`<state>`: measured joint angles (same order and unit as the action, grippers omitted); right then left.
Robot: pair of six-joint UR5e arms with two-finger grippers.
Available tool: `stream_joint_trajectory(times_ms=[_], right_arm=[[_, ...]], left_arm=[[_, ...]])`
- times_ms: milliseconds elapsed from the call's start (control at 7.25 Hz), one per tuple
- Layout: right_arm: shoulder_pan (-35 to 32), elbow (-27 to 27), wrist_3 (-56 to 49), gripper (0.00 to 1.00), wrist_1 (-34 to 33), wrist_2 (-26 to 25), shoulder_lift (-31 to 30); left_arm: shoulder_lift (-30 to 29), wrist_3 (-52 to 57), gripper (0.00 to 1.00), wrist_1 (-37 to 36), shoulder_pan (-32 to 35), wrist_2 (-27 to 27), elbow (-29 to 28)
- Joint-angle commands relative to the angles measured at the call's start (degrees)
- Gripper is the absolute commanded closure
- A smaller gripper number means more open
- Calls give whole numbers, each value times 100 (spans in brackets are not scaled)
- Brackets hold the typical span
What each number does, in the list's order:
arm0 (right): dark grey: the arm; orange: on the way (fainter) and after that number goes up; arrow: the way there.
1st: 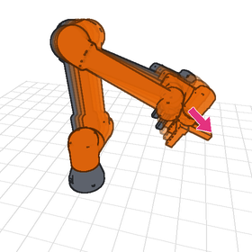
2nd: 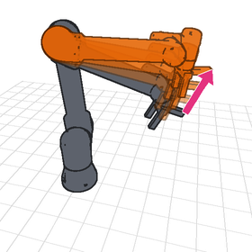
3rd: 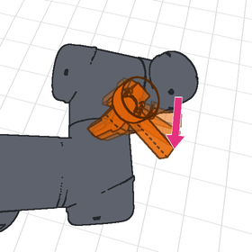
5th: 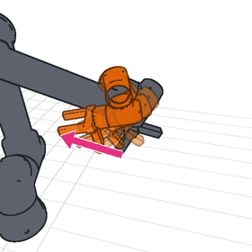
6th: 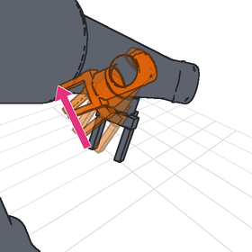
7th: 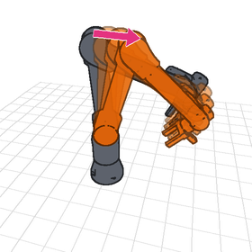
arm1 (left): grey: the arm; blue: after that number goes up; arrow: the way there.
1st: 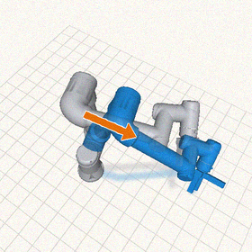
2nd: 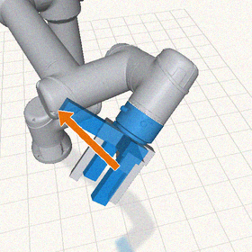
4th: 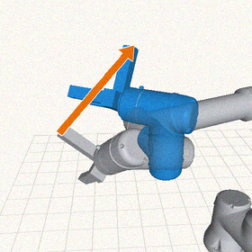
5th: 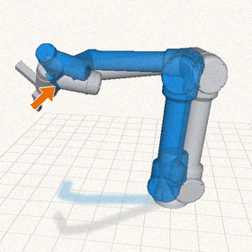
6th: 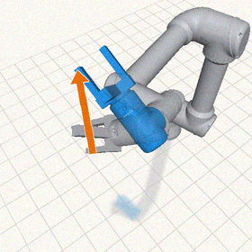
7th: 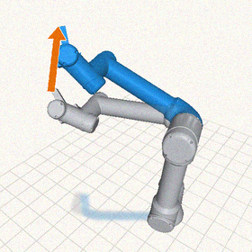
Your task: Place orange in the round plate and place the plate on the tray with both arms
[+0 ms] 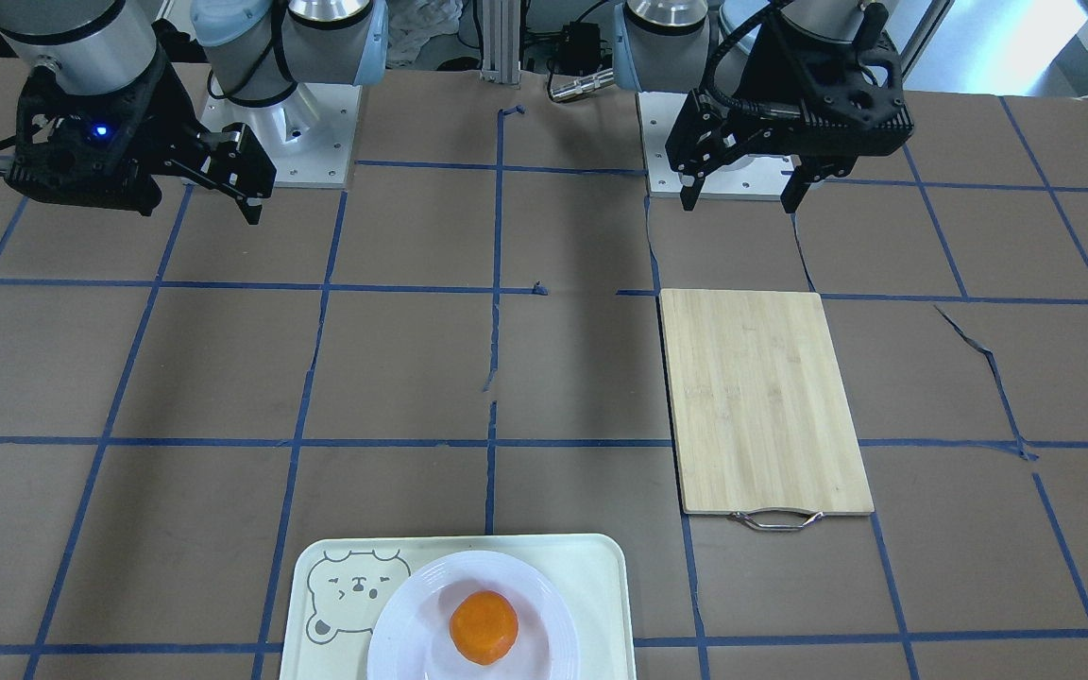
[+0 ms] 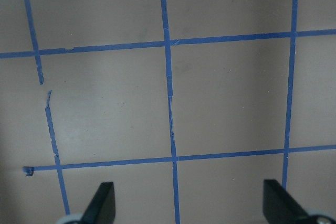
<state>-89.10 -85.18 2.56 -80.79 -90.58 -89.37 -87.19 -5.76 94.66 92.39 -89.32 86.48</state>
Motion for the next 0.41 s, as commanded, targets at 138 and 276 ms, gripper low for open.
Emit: stream_joint_trajectory(times_ms=[138,276], right_arm=[[16,-24,-10,0,-16,22,8],[16,-42,-10,0,-24,31,8]], left_arm=[[0,5,0,0,-11,2,0],[0,5,0,0,-11,-6,0]])
